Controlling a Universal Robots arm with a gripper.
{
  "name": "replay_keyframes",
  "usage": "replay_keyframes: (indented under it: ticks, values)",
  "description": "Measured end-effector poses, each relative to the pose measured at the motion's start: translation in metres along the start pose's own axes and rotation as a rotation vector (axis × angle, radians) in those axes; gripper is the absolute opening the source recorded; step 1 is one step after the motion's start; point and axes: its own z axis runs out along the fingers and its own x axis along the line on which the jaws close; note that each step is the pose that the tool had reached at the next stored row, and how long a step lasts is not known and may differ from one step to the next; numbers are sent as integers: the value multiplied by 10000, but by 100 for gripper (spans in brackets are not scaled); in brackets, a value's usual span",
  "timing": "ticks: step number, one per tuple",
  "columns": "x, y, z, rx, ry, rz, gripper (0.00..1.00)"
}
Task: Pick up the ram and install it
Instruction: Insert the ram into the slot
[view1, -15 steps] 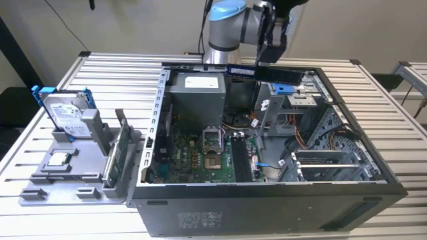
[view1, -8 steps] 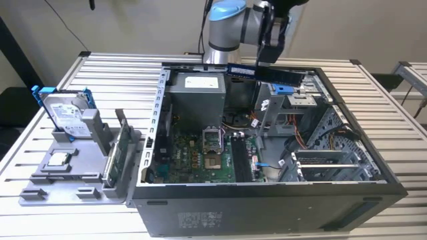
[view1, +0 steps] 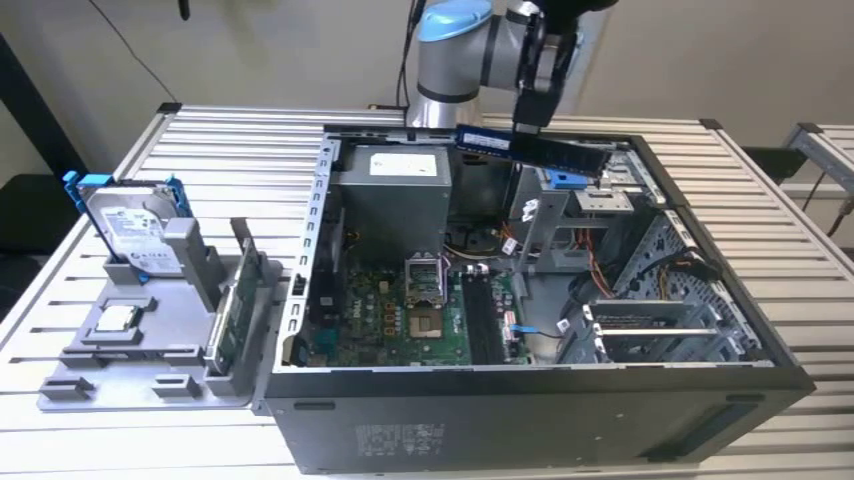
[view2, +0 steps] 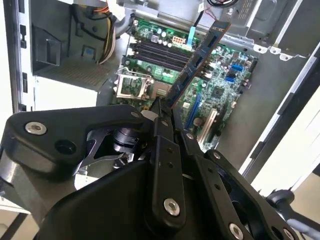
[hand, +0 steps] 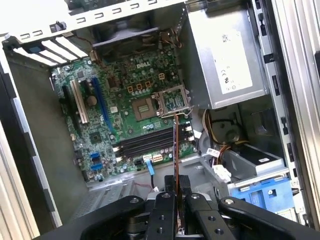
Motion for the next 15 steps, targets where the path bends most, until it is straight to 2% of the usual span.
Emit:
replay_keyframes:
  ticks: [15]
  values:
    - [0,0,2,75,11,1554,14]
